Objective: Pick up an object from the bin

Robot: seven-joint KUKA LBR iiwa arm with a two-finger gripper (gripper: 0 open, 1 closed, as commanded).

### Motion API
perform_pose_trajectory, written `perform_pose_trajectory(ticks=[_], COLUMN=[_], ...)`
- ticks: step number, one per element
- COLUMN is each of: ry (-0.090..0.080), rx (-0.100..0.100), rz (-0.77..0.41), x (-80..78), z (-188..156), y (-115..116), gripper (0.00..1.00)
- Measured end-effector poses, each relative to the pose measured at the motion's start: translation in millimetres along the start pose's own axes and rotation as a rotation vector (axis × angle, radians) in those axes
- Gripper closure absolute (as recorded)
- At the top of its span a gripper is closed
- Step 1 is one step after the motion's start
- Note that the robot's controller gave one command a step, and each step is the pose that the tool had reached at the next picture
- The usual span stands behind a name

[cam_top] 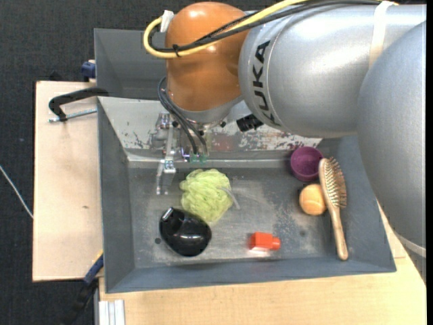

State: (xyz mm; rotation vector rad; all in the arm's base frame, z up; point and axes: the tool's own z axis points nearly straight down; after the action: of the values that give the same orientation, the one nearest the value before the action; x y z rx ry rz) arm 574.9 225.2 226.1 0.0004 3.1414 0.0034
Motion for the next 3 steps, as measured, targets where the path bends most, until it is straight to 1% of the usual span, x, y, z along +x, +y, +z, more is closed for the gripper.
perform_pose_trajectory(ticks=[1,2,3], ry=[0.000,-0.003,0.000], rx=[0.000,0.000,0.002], rz=[0.000,-0.128,-0.201], x=[0.0,-4.9,23.4], z=[0,40,63], y=[0,-29,-101], gripper=[0.00,0.00,0.00])
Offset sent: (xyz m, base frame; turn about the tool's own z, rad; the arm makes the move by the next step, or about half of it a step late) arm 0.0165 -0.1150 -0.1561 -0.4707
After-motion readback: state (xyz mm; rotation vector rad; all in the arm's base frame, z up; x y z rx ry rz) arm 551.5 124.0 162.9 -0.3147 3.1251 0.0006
